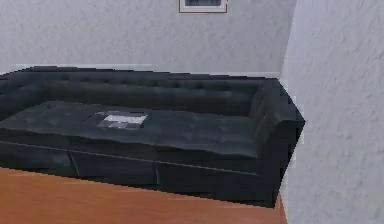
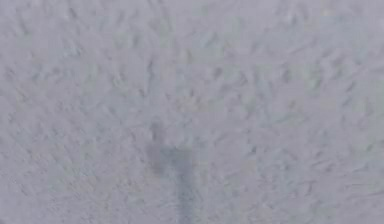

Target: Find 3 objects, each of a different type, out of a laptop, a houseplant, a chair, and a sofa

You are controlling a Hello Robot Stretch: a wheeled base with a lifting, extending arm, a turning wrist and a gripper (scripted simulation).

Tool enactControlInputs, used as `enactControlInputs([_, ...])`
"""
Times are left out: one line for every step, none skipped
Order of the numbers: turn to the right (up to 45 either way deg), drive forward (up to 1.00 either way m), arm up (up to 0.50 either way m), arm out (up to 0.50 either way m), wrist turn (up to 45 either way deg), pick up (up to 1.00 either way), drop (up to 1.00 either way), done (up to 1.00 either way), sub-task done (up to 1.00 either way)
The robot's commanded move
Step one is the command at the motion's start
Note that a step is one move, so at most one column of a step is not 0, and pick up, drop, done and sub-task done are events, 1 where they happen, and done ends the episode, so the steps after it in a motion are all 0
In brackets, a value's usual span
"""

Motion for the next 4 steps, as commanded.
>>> enactControlInputs([3.0,0.0,0.0,0.0,0.0,0.0,0.0,0.0,0.0])
enactControlInputs([0.0,0.9,0.0,0.0,0.0,0.0,0.0,0.0,0.0])
enactControlInputs([-45.0,0.0,0.0,0.0,0.0,0.0,0.0,0.0,0.0])
enactControlInputs([0.0,0.0,0.0,0.0,0.0,0.0,0.0,0.0,1.0])
